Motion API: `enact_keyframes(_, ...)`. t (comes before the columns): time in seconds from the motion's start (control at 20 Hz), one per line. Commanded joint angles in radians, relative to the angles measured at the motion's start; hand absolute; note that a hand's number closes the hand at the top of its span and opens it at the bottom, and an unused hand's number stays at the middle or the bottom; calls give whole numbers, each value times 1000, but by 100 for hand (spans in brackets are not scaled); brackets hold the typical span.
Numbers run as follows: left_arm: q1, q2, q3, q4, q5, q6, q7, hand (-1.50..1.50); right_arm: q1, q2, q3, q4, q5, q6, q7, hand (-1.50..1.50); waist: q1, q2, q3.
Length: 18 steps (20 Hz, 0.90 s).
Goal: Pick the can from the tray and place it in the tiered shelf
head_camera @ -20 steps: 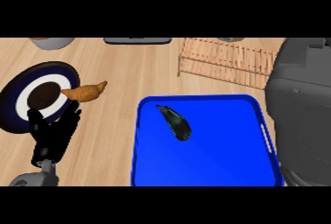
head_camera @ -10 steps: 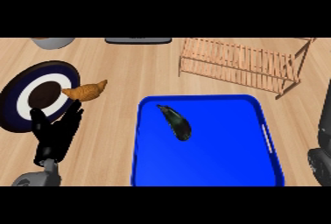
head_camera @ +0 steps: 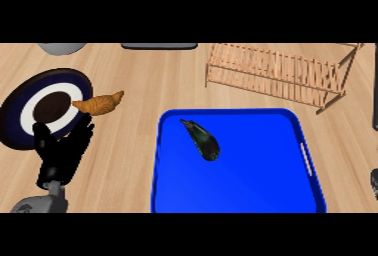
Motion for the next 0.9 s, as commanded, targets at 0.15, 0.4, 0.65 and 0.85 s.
enact_keyframes(0.15,-10,-32,-4,88,-12,-4,-39,0,24,-40,-14,165,22,-112,-151,150,-3,5,-5)
enact_keyframes(0.4,9,-30,-13,26,-15,-2,-3,0,-66,-78,-32,354,58,-188,-211,150,16,10,-5)
enact_keyframes(0.65,-49,-42,0,111,-40,24,-25,0,-52,-40,-26,365,29,-230,-300,150,-1,6,-5)
enact_keyframes(0.85,51,-27,-5,3,-18,-14,-6,0,-76,-84,-42,384,11,-183,-315,150,2,2,-5)
